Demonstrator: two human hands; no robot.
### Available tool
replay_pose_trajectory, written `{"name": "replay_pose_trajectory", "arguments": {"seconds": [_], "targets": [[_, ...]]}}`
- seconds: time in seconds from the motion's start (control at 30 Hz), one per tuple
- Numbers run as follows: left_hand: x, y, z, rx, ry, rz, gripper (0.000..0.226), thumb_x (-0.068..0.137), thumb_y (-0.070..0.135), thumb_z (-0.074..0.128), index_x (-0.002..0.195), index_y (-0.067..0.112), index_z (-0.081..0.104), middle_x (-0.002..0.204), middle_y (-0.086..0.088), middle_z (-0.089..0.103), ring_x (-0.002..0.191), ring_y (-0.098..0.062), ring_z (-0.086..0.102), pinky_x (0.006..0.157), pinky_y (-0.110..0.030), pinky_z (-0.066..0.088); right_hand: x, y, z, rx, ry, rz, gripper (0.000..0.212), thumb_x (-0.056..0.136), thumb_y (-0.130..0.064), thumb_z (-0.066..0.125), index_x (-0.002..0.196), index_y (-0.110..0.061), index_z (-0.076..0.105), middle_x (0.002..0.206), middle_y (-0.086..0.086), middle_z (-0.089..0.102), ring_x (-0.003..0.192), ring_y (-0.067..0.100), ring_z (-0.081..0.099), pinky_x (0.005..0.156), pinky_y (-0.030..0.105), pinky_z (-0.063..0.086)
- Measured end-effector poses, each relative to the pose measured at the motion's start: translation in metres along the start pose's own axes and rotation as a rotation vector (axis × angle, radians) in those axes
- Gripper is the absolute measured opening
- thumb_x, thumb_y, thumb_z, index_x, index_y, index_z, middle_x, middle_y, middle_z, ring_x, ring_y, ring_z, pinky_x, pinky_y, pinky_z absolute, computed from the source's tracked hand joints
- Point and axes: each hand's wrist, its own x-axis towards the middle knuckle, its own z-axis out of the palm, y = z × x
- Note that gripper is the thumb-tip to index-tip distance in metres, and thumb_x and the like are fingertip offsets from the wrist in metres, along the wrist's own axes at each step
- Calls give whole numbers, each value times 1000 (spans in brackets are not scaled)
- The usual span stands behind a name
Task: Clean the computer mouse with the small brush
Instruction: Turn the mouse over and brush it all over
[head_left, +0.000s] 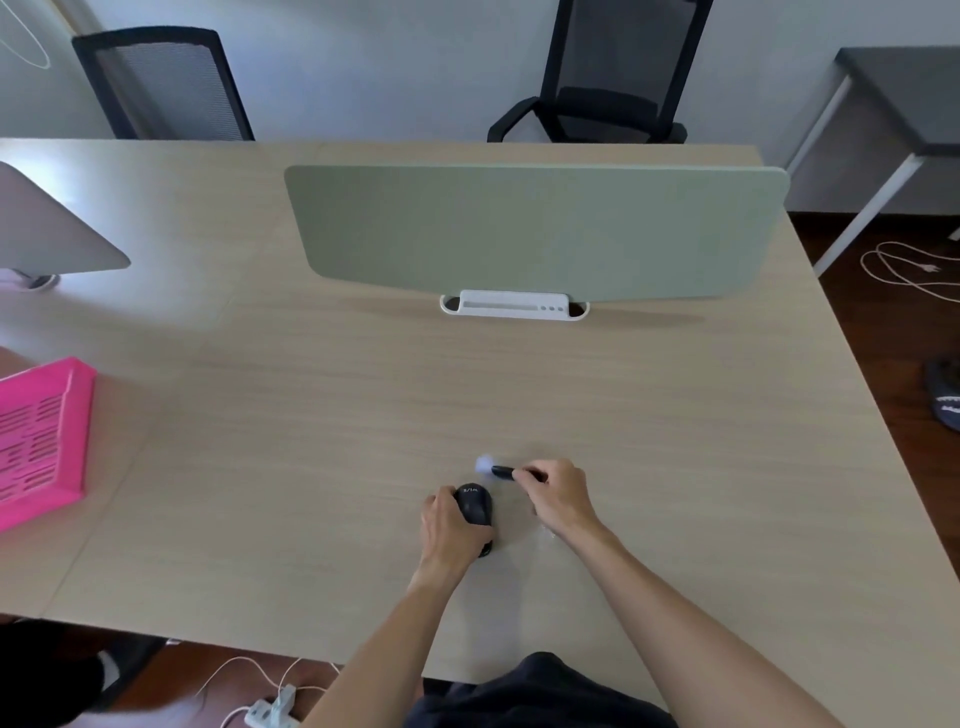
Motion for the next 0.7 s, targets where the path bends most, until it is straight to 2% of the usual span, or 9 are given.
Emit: {"name": "replay_pose_trajectory", "arguments": {"seconds": [0.1, 0.17, 0.23, 0.33, 0.4, 0.43, 0.53, 0.6, 0.7], "targets": [[0, 0, 2, 1, 36, 30, 39, 59, 17, 69, 94, 6, 57, 100, -11, 61, 94, -31, 60, 68, -31, 47, -9, 2, 6, -106, -139, -28, 29, 87, -24, 60, 69, -1, 64, 58, 2, 45, 53, 17, 35, 42, 20, 26], [0, 0, 2, -7, 30, 41, 42, 57, 16, 69, 96, 5, 58, 101, -11, 61, 92, -30, 60, 70, -32, 51, -11, 7, -1, -147, -197, -14, 31, 84, -25, 60, 62, -3, 60, 57, 1, 42, 53, 16, 32, 44, 23, 23], [-1, -1, 1, -14, 21, 50, 49, 56, 15, 72, 102, 5, 58, 104, -10, 58, 95, -29, 59, 74, -32, 52, -10, 9, -11, -171, -238, 12, 30, 81, -26, 62, 57, -9, 60, 56, 1, 46, 51, 16, 36, 47, 25, 27], [-5, -2, 4, -29, 34, 72, 49, 62, 12, 72, 107, 4, 53, 105, -10, 58, 101, -30, 56, 79, -35, 51, -3, 6, -15, -59, -122, 51, 31, 79, -28, 62, 63, -2, 62, 58, 5, 51, 50, 19, 42, 49, 26, 34], [-8, 0, 7, -36, 31, 82, 49, 66, 12, 71, 109, 5, 50, 107, -10, 57, 103, -30, 54, 81, -37, 51, -2, 2, -7, -12, -5, 44, 28, 80, -29, 63, 66, -6, 67, 57, 3, 52, 52, 20, 46, 50, 27, 38], [-10, 1, 8, -35, 25, 88, 48, 67, 12, 71, 110, 5, 49, 108, -10, 57, 103, -30, 54, 80, -38, 52, -2, 0, -1, -33, -3, 33, 27, 81, -30, 63, 69, -7, 69, 57, 3, 52, 54, 20, 47, 50, 27, 37], [-12, 1, 6, -23, -4, 68, 49, 65, 14, 73, 110, 10, 52, 108, -9, 55, 103, -29, 55, 82, -39, 52, -9, 3, 12, -135, -107, -1, 31, 82, -26, 63, 63, -2, 58, 55, 1, 44, 54, 18, 38, 50, 31, 29], [-10, -3, 4, 33, 5, 60, 52, 63, 22, 74, 111, 19, 53, 108, -7, 57, 105, -28, 53, 87, -38, 50, -13, 5, 6, -188, -187, -26, 34, 81, -26, 63, 58, -4, 51, 52, 1, 39, 50, 16, 32, 49, 30, 25], [-10, -8, 2, 72, 1, 81, 66, 60, 35, 77, 120, 27, 53, 111, -5, 58, 110, -28, 52, 90, -36, 46, -11, -3, -14, -205, -292, 14, 32, 79, -25, 63, 53, -7, 56, 50, 1, 49, 35, 12, 38, 42, 20, 32]]}}
